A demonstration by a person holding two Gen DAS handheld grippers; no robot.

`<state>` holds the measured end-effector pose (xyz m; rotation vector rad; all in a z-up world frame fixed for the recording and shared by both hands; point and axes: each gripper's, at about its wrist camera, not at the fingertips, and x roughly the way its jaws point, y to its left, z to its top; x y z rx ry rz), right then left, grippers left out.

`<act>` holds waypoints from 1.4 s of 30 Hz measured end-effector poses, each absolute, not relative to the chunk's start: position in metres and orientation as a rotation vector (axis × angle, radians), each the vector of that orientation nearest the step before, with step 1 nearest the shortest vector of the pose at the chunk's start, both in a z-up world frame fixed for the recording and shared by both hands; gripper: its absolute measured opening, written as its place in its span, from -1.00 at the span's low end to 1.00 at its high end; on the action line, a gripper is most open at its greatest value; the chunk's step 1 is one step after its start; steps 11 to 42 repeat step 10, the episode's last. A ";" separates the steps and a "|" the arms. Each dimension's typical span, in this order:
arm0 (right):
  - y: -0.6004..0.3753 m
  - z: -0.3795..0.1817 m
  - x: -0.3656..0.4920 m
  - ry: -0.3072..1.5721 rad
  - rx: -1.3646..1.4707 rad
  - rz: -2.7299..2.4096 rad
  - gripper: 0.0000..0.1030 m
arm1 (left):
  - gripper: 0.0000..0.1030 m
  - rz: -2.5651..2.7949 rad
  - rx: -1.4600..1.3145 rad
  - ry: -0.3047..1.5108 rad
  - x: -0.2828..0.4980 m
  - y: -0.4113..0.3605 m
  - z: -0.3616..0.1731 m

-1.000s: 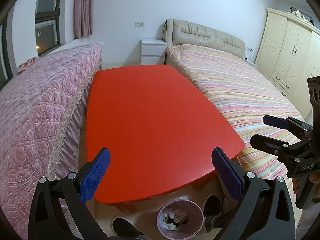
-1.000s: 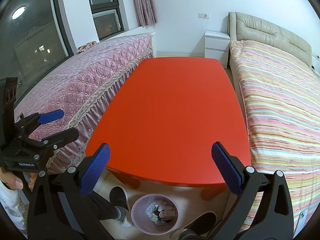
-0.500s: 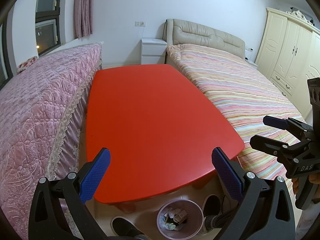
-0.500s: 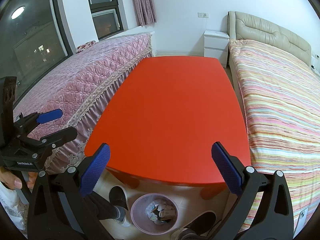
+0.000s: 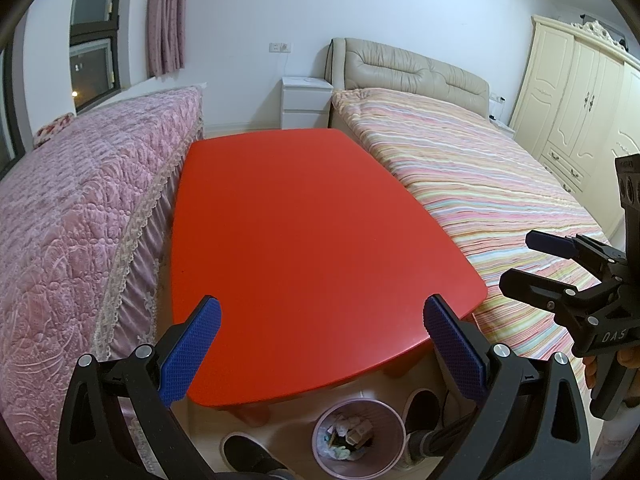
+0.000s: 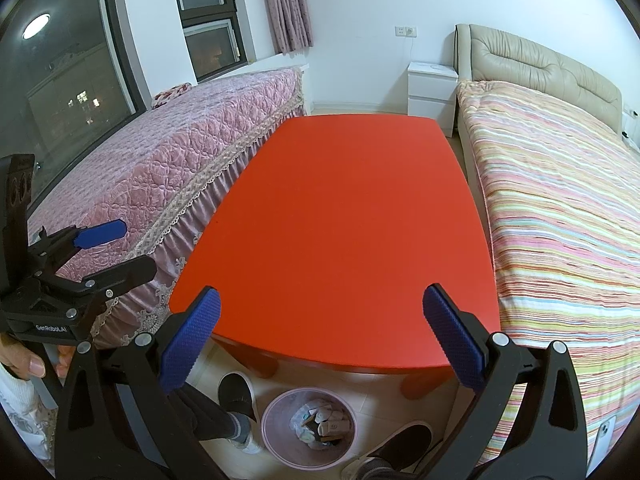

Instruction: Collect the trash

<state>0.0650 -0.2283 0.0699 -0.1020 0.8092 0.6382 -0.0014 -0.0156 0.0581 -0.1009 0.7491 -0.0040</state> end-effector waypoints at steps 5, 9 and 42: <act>-0.229 0.071 0.065 0.809 -0.101 0.638 0.93 | 0.88 -0.002 -0.087 0.751 -0.001 -0.019 0.058; -0.229 0.071 0.065 0.809 -0.101 0.637 0.93 | 0.88 -0.007 -0.085 0.744 0.000 -0.021 0.058; -0.228 0.071 0.065 0.810 -0.102 0.637 0.93 | 0.88 -0.008 -0.081 0.743 0.000 -0.021 0.058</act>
